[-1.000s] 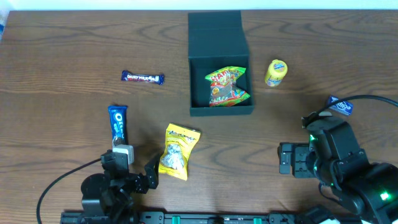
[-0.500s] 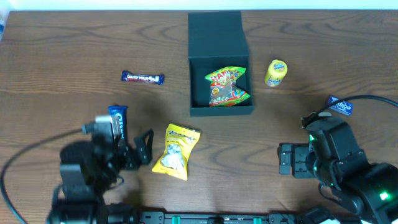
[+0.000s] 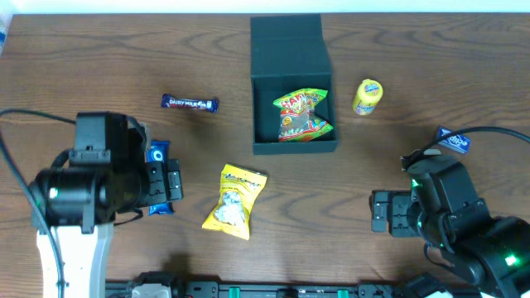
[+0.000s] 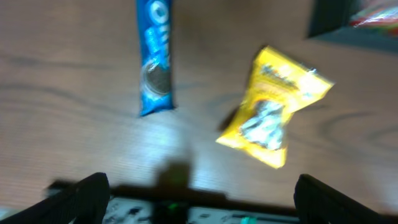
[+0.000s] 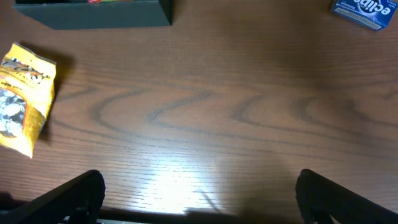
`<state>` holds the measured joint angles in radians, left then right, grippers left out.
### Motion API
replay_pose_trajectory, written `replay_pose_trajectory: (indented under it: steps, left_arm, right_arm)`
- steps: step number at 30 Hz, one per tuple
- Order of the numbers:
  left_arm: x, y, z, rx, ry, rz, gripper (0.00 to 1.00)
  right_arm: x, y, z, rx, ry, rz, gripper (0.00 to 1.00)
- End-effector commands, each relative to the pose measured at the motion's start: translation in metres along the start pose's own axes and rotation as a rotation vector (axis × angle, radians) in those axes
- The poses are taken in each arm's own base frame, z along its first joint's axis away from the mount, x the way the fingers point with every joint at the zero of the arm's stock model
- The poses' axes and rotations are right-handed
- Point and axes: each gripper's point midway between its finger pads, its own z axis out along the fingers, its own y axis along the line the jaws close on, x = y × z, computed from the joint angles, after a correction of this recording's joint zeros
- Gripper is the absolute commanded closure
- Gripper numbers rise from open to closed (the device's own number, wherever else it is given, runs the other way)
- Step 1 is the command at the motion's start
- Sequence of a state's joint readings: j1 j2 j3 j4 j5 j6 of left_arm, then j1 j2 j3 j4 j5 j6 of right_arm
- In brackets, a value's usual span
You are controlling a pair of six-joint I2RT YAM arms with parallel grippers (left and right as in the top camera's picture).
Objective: Pack container
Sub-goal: 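Move the left gripper over the blue Oreo pack, then lower the left gripper and grasp the Oreo pack's top end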
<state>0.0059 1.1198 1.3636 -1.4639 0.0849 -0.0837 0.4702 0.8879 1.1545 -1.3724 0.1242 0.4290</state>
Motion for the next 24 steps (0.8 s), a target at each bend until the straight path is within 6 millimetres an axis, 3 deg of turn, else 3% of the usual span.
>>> replay_pose_trajectory:
  steps: [1, 9, 16, 24]
  left_arm:
    - [-0.001, 0.016, 0.003, -0.095, 0.042, 0.05, 0.05]
    - [-0.009, 0.013, 0.025, -0.089, 0.141, 0.048, 0.05]
    - [-0.041, 0.045, 0.048, -0.304, 0.122, -0.033, 0.04]
    - [-0.07, 0.04, 0.083, -0.287, 0.105, 0.021, 0.05]
  right_arm:
    - [0.0, 0.001, -0.001, -0.003, -0.004, 0.005, 0.01]
    - [0.0, 0.001, -0.001, -0.003, -0.004, 0.005, 0.01]
    - [0.0, 0.001, -0.001, -0.003, -0.004, 0.005, 0.01]
    - [0.0, 0.001, -0.001, -0.004, -0.004, 0.005, 0.01]
